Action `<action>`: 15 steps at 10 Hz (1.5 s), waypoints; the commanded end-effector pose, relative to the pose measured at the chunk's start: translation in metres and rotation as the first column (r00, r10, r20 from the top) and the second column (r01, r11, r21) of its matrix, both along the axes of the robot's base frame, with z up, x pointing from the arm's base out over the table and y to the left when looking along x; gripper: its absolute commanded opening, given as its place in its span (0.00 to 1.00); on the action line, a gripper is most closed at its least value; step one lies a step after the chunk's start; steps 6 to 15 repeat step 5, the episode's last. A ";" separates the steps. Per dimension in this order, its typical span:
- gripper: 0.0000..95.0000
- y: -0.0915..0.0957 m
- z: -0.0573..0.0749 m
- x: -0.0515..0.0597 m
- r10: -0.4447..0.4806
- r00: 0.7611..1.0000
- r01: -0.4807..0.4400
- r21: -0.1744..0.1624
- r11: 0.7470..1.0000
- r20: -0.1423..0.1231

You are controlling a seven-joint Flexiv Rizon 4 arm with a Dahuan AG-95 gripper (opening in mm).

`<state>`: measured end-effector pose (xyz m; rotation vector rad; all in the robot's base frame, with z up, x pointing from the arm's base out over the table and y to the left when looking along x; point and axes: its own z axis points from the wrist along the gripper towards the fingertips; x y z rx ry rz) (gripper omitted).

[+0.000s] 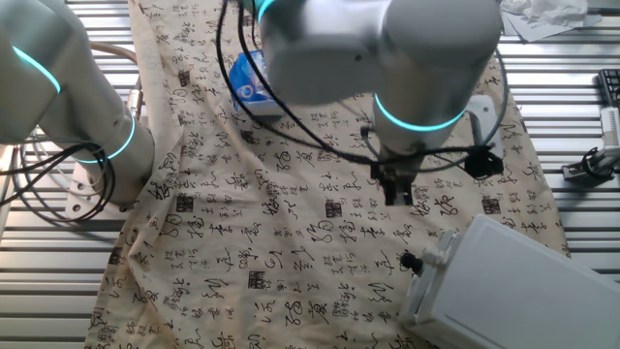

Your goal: Put things in the drawer

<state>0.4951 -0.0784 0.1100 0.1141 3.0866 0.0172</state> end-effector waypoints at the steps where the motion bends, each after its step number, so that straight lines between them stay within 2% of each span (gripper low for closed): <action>1: 0.00 0.000 0.006 -0.003 -0.090 0.996 0.090 0.005 0.996 -0.002; 5: 0.00 -0.001 0.005 -0.004 -0.088 0.996 0.088 0.020 0.996 -0.008; 15: 0.00 -0.001 0.005 -0.004 -0.088 0.996 0.088 0.020 0.996 -0.008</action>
